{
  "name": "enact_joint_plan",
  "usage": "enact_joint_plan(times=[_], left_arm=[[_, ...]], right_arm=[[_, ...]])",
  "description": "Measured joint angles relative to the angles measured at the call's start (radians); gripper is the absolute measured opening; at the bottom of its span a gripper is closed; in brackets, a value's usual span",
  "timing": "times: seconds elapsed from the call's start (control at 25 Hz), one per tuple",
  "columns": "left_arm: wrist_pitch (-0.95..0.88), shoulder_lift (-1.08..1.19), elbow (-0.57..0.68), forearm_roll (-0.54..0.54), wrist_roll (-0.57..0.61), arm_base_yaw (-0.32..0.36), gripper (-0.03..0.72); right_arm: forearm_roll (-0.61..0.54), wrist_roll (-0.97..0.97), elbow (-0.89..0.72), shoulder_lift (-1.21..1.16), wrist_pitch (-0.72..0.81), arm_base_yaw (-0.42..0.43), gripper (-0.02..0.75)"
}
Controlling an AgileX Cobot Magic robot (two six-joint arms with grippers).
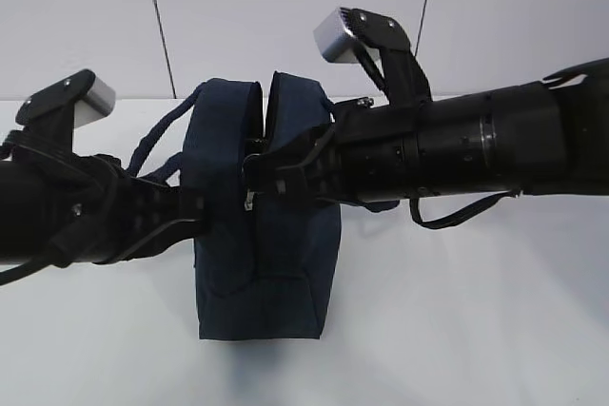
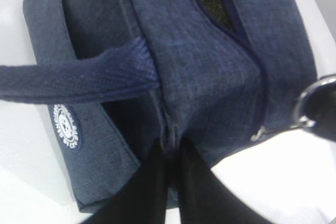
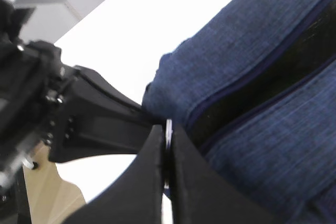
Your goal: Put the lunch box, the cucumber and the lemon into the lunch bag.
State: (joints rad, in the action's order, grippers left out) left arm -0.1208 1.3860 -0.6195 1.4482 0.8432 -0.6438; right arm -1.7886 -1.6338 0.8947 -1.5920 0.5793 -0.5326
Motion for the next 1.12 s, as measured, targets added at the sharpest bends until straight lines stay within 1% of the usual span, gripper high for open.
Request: enact_joint_plan(times=[0.32,0.96,1.12], left_arm=[[-0.015,0.053,-0.006,0.000,0.000,0.000,0.006],[-0.005,0.049,-0.007,0.000,0.000,0.000,0.006],[0.010,0.024,-0.007,0.000,0.018,0.000,0.006]], right_arm=[[0.000,0.041,0.002,0.000,-0.027,0.000,-0.013],[-0.002,0.075,0.056,0.000,-0.105,0.000,-0.013],[-0.005,0.077,0.063,0.000,-0.117,0.000,-0.013]])
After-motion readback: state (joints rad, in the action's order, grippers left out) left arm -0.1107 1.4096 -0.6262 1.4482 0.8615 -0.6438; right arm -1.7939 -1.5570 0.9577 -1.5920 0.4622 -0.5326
